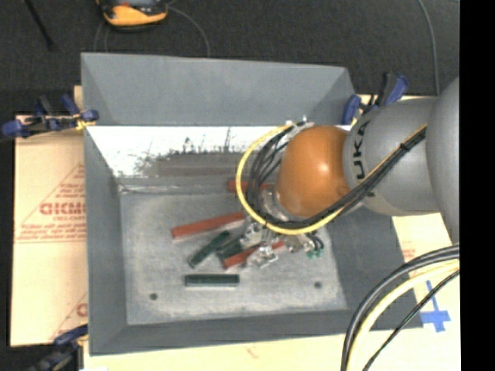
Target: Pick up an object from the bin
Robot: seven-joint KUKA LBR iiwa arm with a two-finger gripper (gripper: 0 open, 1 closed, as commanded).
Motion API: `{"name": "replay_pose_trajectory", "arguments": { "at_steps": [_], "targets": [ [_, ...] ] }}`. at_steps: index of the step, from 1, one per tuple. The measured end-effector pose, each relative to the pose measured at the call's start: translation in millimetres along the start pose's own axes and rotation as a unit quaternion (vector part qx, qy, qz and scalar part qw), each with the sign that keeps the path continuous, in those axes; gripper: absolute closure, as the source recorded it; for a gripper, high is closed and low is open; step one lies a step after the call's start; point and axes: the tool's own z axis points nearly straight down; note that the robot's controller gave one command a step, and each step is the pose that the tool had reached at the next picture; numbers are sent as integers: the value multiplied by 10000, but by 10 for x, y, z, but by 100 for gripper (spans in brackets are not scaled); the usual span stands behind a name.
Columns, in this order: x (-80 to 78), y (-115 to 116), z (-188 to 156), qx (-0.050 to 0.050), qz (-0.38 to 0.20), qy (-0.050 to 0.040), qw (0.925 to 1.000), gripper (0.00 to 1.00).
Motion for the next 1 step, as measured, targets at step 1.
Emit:
{"name": "replay_pose_trajectory", "arguments": {
  "at_steps": [1],
  "targets": [
    [0, 0, 0, 0, 0, 0, 10000, 100]
  ]
}}
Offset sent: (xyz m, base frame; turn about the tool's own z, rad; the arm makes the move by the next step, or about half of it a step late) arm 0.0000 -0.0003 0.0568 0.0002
